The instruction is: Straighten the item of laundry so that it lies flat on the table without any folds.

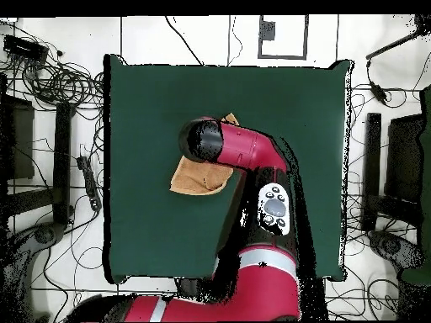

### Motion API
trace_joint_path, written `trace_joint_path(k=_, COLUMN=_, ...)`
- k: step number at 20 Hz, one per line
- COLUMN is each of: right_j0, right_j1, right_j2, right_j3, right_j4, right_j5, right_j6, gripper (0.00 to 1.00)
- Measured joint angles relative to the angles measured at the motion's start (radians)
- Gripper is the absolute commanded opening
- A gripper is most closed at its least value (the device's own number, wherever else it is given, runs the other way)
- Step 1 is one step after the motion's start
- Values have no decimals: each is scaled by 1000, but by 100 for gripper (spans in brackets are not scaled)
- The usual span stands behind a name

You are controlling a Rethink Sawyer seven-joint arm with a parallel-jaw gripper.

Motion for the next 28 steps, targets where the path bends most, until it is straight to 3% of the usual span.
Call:
trace_joint_path(k=11, right_j0=61, right_j1=107, right_j2=-112, right_j3=-82, right_j4=41, right_j5=0, right_j6=22, gripper=100)
trace_joint_path(k=17, right_j0=112, right_j1=178, right_j2=-180, right_j3=-100, right_j4=106, right_j5=4, right_j6=124, gripper=100)
trace_joint_path(k=28, right_j0=114, right_j1=207, right_j2=-217, right_j3=-115, right_j4=174, right_j5=42, right_j6=248, gripper=100)
